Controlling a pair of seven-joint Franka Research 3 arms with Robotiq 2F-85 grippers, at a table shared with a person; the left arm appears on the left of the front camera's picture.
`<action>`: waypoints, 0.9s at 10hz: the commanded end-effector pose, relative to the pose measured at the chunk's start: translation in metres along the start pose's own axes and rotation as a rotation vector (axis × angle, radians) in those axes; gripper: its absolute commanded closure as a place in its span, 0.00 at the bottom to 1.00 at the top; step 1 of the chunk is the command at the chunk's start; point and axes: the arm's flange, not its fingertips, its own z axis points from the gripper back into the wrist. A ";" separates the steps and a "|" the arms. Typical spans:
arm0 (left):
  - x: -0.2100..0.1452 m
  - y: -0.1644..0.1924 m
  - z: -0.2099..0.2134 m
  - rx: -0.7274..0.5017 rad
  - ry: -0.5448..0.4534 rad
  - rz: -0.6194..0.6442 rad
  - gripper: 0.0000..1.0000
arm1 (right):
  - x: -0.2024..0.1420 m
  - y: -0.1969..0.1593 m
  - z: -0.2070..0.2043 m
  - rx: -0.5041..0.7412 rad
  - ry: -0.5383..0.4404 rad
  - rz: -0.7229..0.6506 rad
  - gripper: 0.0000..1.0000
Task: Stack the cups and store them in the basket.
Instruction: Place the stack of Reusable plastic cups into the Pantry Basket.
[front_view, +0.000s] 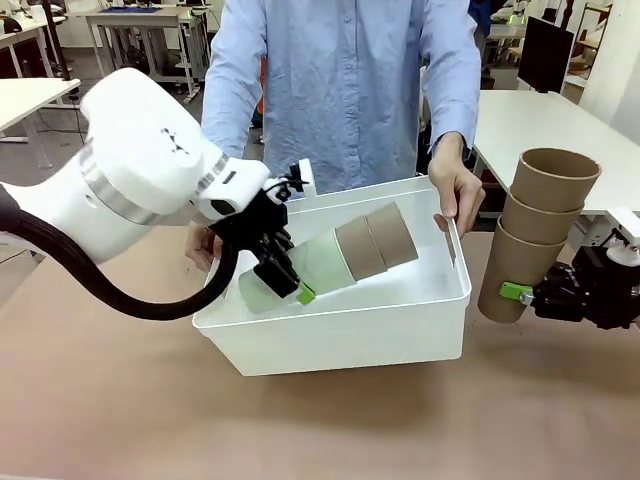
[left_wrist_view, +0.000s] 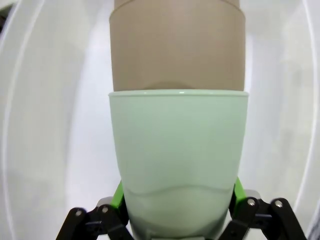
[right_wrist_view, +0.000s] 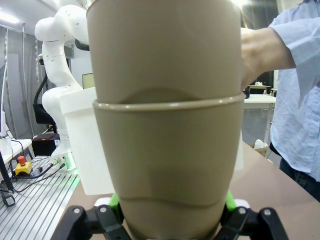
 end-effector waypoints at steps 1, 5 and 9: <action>0.015 0.006 -0.009 0.001 0.060 0.006 0.13 | 0.005 0.000 -0.001 0.002 -0.001 0.015 0.16; 0.008 0.006 -0.039 -0.011 0.131 -0.008 0.13 | 0.005 0.000 -0.001 0.002 -0.001 0.015 0.16; 0.008 0.006 -0.048 -0.035 0.088 -0.043 0.13 | 0.005 0.000 -0.001 0.002 -0.001 0.015 0.16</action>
